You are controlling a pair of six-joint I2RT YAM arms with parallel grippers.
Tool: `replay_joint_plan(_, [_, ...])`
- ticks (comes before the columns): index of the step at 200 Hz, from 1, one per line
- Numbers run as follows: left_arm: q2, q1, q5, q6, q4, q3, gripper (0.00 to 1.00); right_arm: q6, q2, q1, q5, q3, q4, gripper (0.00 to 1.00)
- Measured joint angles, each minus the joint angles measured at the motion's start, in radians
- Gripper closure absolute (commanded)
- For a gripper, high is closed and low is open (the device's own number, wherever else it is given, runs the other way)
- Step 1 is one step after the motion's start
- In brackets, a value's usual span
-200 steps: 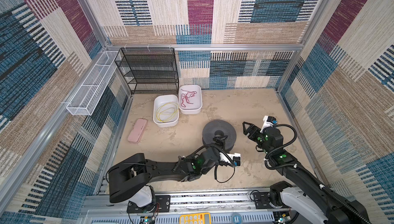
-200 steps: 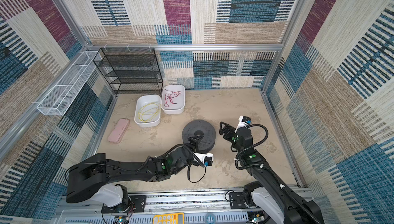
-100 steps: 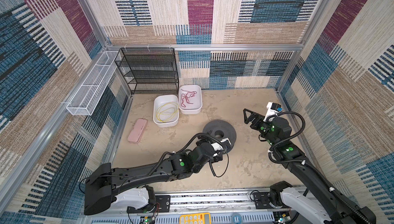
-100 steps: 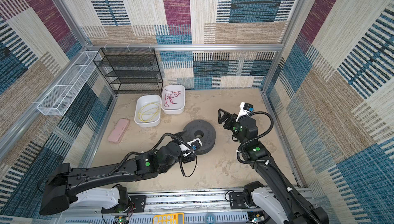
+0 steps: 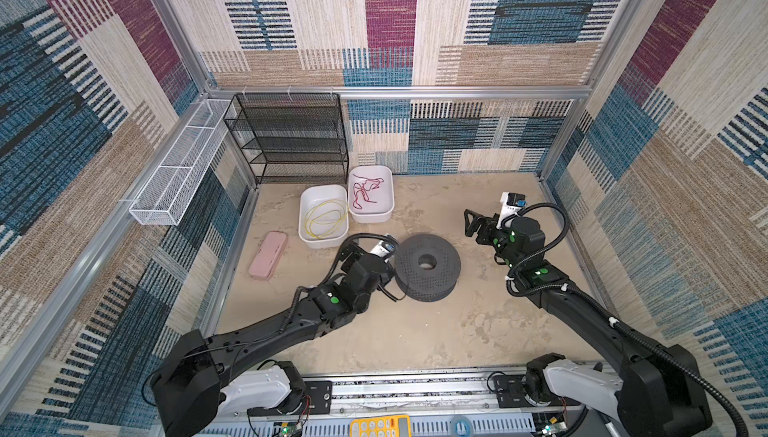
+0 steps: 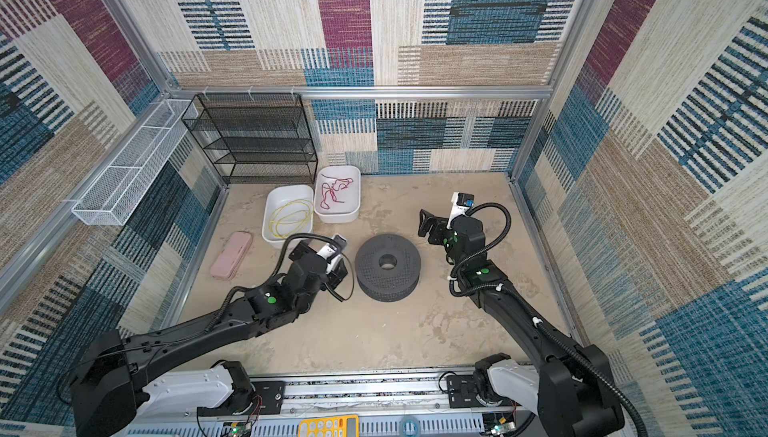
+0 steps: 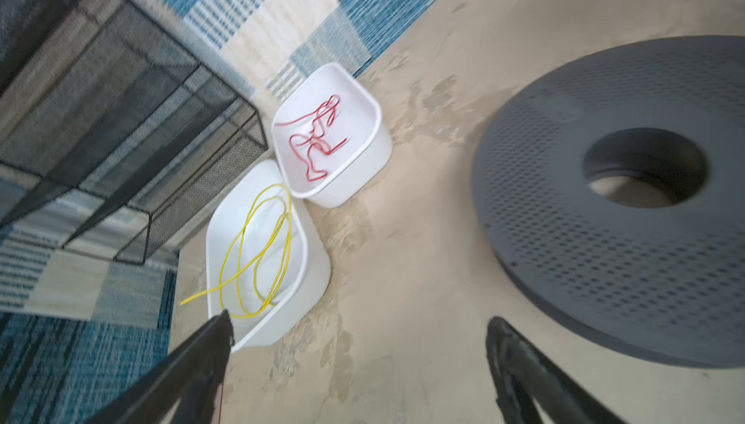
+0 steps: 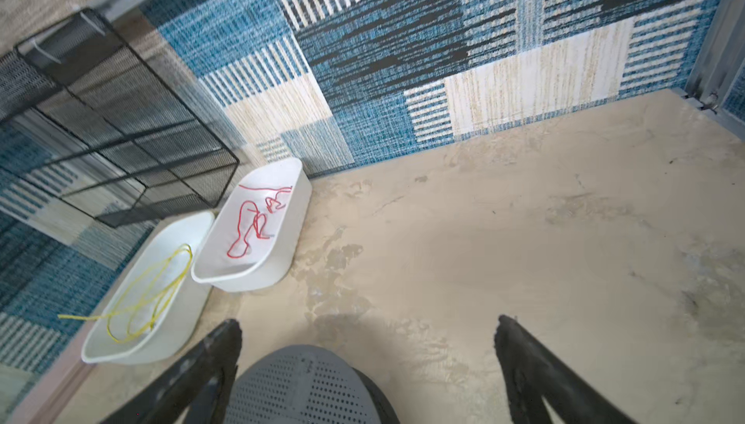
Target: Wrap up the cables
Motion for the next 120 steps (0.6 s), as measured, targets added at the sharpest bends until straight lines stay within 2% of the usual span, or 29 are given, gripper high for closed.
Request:
replay_joint_plan(12, [-0.057,0.071,0.056,-0.021,0.016,-0.051,0.01,-0.059,-0.028,0.0,-0.011,-0.053,0.076,0.01])
replay_joint_plan(42, [-0.21,0.251,0.104,-0.045,0.14,-0.225,0.01,-0.209,-0.092,0.0,-0.015,-0.164,0.277,0.0])
replay_joint_plan(66, [-0.268,0.417,0.123,-0.095,0.286,-0.348,0.01,-0.276,-0.09,0.0,-0.031,-0.175,0.338,0.0])
replay_joint_plan(90, [-0.201,0.528,0.134,-0.12,0.48,-0.463,0.01,-0.324,-0.07,0.0,-0.052,-0.15,0.346,0.01])
replay_joint_plan(120, [-0.005,0.64,0.19,-0.129,0.692,-0.481,0.0,-0.37,-0.075,0.0,-0.066,-0.169,0.357,0.01])
